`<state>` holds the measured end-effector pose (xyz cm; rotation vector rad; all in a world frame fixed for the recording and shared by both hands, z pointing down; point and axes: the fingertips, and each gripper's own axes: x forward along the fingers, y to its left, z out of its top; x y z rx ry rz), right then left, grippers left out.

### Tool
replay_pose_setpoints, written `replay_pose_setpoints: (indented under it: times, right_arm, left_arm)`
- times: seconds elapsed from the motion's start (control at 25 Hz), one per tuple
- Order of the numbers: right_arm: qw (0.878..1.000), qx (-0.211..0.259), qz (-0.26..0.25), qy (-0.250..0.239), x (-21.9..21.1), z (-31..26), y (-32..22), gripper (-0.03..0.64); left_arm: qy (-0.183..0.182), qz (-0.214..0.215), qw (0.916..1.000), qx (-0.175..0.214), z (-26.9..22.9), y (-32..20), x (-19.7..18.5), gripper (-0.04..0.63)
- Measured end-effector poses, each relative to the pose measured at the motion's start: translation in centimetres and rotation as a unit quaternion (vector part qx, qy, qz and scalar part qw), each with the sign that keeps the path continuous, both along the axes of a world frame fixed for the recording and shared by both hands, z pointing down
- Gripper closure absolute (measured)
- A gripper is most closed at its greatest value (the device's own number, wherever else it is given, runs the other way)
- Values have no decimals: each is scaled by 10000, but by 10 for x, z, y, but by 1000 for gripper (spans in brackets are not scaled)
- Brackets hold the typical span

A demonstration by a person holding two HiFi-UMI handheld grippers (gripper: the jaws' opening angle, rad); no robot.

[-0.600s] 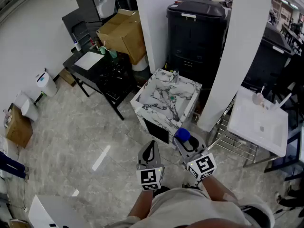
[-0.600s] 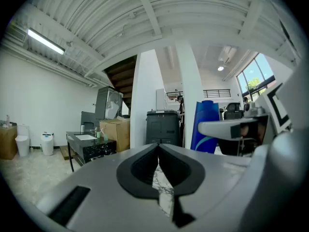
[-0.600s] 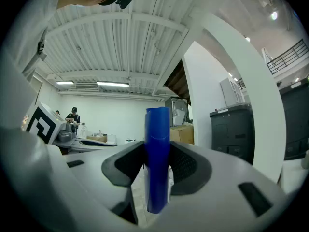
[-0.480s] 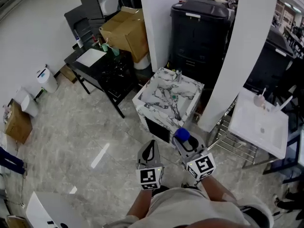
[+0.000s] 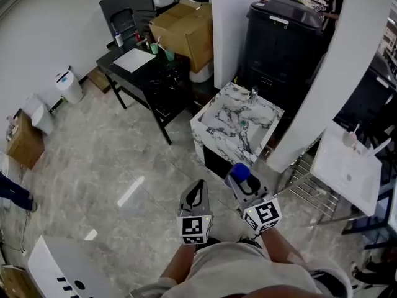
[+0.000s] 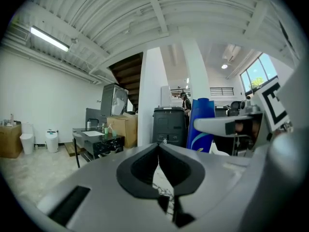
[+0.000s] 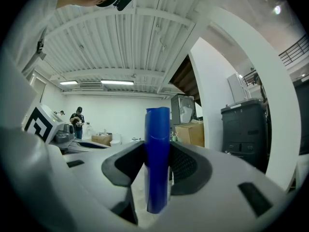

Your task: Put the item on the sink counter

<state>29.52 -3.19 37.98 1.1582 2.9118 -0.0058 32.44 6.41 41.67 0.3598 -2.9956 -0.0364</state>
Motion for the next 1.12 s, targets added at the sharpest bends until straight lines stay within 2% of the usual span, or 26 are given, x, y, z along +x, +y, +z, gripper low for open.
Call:
replay_pose_setpoints:
  times: [0.24, 0.64, 0.92, 1.12]
  right_arm:
    - [9999, 142, 37, -78, 8, 2, 31, 463]
    - [9992, 370, 155, -2, 0, 13, 43, 463]
    - [9996, 262, 6, 107, -41, 25, 66, 463]
    - [9998, 158, -76, 108, -84, 23, 83, 463]
  left_arm:
    - [126, 169, 9998, 14, 6, 32, 8, 584]
    - [296, 518, 9981, 128, 27, 38, 2, 584]
    - [292, 390, 9987, 132, 32, 60, -23, 584]
    - [333, 304, 9989, 83, 29, 82, -63, 584]
